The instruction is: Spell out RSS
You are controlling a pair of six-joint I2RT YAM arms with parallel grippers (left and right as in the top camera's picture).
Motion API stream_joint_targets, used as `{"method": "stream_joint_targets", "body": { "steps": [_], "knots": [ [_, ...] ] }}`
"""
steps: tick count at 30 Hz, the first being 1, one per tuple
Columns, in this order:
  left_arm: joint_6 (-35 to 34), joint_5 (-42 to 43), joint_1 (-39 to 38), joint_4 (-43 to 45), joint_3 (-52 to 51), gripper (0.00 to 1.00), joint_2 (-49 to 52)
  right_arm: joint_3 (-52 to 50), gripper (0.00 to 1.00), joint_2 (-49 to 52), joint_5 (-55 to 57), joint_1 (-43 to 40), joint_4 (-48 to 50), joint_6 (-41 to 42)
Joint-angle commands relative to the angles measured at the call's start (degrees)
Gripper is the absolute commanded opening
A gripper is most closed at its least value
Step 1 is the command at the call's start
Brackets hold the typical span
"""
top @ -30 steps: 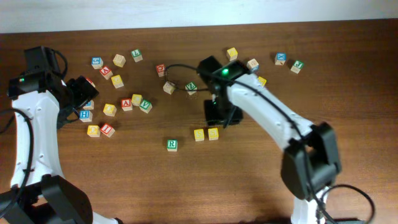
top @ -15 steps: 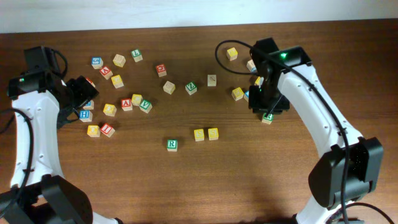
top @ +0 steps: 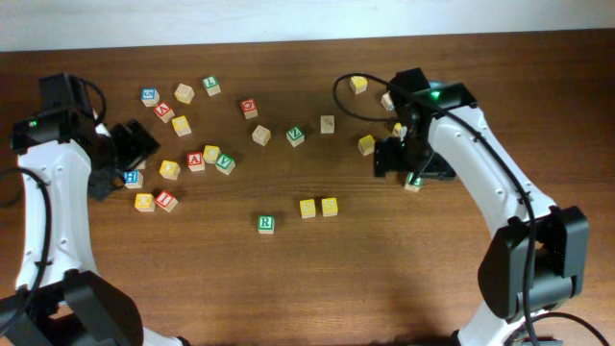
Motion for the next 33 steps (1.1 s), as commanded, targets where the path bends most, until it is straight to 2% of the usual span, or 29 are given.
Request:
{"method": "stream_joint_targets", "body": {
  "steps": [1,3,6,11,15,17,20,24,33],
  "knots": [
    [12.33,15.93,-3.74,-4.09,-2.01,0.99,0.28,-0.31,0.98,0.13,6.14,-3.80,0.17,-0.39],
    [12.41,10.51,-8.41,-7.30,-5.09,0.99,0.28,-0.31,0.98,0.13,6.12,-5.46,0.22,-0.39],
    [12.39,5.27,-15.06,-7.23,-10.75,0.99,0.28,-0.31,0.98,0.13,5.95,-6.78,0.24,-0.39],
    [12.39,3.02,-26.34,2.40,-21.00,0.99,0.28,-0.31,0.98,0.13,5.95,-7.06,2.01,-0.37],
    [9.55,-2.29,-31.63,8.72,-23.56,0.98,0.28,-0.31,0.98,0.13,5.95,-7.04,2.89,-0.37],
    [5.03,-6.60,-33.55,10.62,-24.00,0.96,0.31,-0.31,0.98,0.13,5.95,-7.04,2.89,-0.37],
    [4.72,-8.02,-35.19,12.85,-24.24,0.96,0.39,-0.31,0.98,0.13,5.95,-7.04,2.89,-0.37],
    [3.82,-8.00,-37.62,14.93,-24.98,0.90,0.42,-0.31,0.98,0.13,5.95,-7.06,2.89,-0.37],
    [-1.44,-10.99,-40.44,16.55,-26.32,0.86,4.79,-0.31,0.98,0.13,5.95,-7.04,2.89,-0.37]
  ]
}}
